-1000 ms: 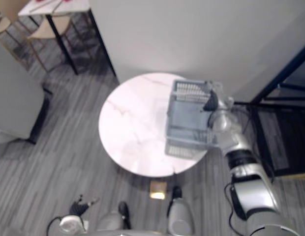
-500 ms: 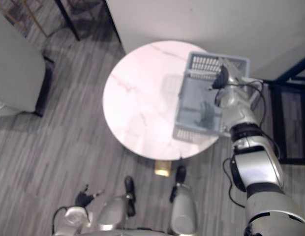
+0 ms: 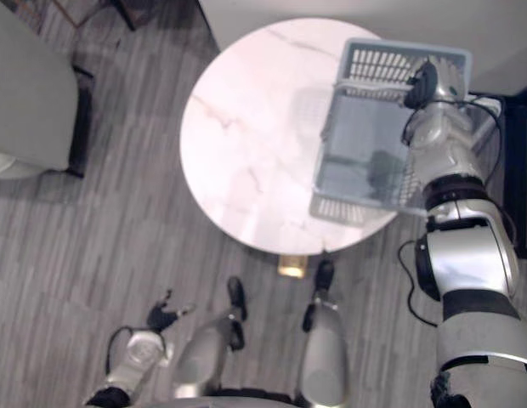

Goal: Pick vegetable in the basket

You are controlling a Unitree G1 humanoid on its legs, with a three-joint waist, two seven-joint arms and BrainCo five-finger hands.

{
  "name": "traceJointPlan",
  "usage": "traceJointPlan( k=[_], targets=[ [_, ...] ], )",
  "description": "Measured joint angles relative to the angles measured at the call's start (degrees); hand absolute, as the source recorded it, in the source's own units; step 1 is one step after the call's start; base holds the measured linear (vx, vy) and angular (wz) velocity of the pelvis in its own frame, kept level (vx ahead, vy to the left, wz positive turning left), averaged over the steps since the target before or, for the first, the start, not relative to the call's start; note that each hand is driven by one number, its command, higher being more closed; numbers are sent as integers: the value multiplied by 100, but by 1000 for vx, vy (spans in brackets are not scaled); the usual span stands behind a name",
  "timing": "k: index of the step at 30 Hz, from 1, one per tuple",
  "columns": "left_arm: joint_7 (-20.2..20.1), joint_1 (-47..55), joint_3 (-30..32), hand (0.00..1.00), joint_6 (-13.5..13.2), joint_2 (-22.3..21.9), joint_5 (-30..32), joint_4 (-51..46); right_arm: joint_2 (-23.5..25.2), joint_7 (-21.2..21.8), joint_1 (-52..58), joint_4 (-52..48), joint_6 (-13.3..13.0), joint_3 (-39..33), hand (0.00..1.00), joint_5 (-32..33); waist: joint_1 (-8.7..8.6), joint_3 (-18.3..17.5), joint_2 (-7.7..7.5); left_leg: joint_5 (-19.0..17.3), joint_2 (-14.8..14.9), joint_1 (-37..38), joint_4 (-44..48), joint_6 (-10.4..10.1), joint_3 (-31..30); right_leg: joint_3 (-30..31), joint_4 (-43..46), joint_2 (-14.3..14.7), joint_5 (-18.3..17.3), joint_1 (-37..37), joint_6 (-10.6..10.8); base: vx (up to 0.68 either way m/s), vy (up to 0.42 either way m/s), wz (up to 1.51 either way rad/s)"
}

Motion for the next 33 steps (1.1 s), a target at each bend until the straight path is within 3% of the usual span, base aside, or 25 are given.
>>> traceJointPlan(
  k=[3,8,9,11,13,14,15,16,18,20,23,25,26,27,28,29,30,31,32,33],
  targets=[
    [-6,0,3,0,13,-6,0,-10,-4,24,473,-136,81,-101,100,-1,-7,6,-20,-14,23,310,-10,-3,2,-9,-69,36,-1,342,0,37,13,-1],
    [-81,-45,-3,0,28,-56,2,-123,28,70,2126,-1458,105,-1190,100,431,-124,-2,-119,-81,7,736,-57,3,134,96,-144,62,-8,715,10,-5,25,-12],
    [-116,-41,-6,0,44,-85,17,-135,88,72,2655,-1885,112,-1378,100,523,-223,-15,-169,-89,7,849,-67,-8,151,119,-165,72,-7,810,15,-18,14,-22],
    [-165,-8,-18,0,83,-113,188,-134,313,73,3429,-2618,106,-1631,100,650,-391,-94,-346,-114,11,967,-92,-30,290,257,-187,113,-12,833,22,-14,13,-44],
    [-308,-35,-70,0,190,-90,407,-92,739,62,4143,-3161,107,-1878,100,722,-423,-253,-662,-274,84,1236,-83,-78,926,523,-438,269,-21,804,56,7,13,-119],
    [-338,-36,-84,0,201,-94,436,-88,830,62,4295,-3268,106,-1910,100,731,-438,-280,-712,-310,113,1328,-83,-91,1120,296,-464,225,-62,811,-4,28,49,-158],
    [-376,-82,-123,0,201,-85,455,-90,1005,48,4567,-3464,97,-1993,100,740,-463,-310,-766,-390,231,1475,-15,-53,1530,-547,-277,31,-323,795,-401,33,63,-134],
    [-380,-105,-125,0,201,-75,458,-90,1116,30,4669,-3530,96,-2024,100,742,-489,-327,-786,-438,301,1544,34,-53,1748,-1104,-101,-110,-446,789,-586,64,67,-177],
    [-380,-146,-143,0,210,53,463,-94,1572,-1,4957,-3618,91,-1984,100,821,-499,-462,-1019,-740,422,1942,363,-227,2713,-3242,972,-969,-791,822,-1179,141,58,-212],
    [-369,-114,-41,0,256,112,460,-94,1795,-3,5179,-3628,79,-1914,100,910,-347,-612,-1087,-945,577,2231,767,-360,3502,-4139,1478,-1147,-883,786,-1280,203,-60,-244],
    [-373,-184,61,0,267,-21,456,-76,1994,21,5784,-3862,58,-1970,100,1125,-467,-786,-920,-1060,824,2462,1327,-324,4104,-3689,1615,-775,-1123,544,-1163,243,-158,-172],
    [-381,-219,170,0,264,-207,458,109,2241,24,6379,-4177,59,-2106,100,1146,-700,-953,-754,-987,1174,2551,2129,-218,4192,-3225,1754,-535,-1364,427,-1145,446,-207,-236],
    [-366,-41,356,0,310,-434,456,410,2863,-1,7147,-4277,65,-2224,100,1427,-750,-1085,-701,-770,1691,1977,4566,680,2497,-1967,1007,405,-1460,910,-1215,599,-275,-305],
    [-299,34,400,0,313,-402,438,430,3108,5,7377,-4267,74,-2196,100,1536,-694,-1167,-790,-1108,1288,1830,4628,502,1907,-1702,832,572,-1457,1020,-1221,650,-324,-333],
    [-211,148,466,0,313,-407,387,420,3223,18,7536,-4255,89,-2108,100,1587,-625,-1250,-818,-1348,1023,1744,4657,434,1730,-1428,773,751,-1482,1063,-1224,277,-143,-113],
    [-190,227,514,0,320,-422,372,434,3250,19,7557,-4239,95,-2044,100,1601,-633,-1256,-798,-1435,952,1694,4631,425,1656,-1299,706,866,-1453,1130,-1154,316,-204,-147],
    [-132,465,791,0,375,-547,337,480,3274,14,7492,-4021,85,-1922,100,1619,-619,-1289,-743,-1705,616,1442,4597,432,1176,-774,495,1208,-1318,1273,-1232,242,-144,-147],
    [-108,516,952,0,378,-642,265,486,3269,12,7438,-3827,71,-1867,100,1617,-529,-1288,-743,-1844,407,1309,4584,448,892,-492,410,1341,-1269,1317,-1250,233,-118,-233],
    [17,551,1253,0,373,-754,-21,349,3254,11,7236,-3378,53,-1808,100,1605,-295,-1289,-745,-2082,-15,944,4533,515,329,204,159,1607,-1155,1440,-1208,134,-28,-254],
    [80,545,1303,0,352,-754,-211,326,3272,13,7003,-2883,55,-1780,100,1605,-186,-1291,-738,-2213,-316,585,4245,554,-195,685,-103,1728,-1052,1664,-1100,154,-4,-264]
  ],
)
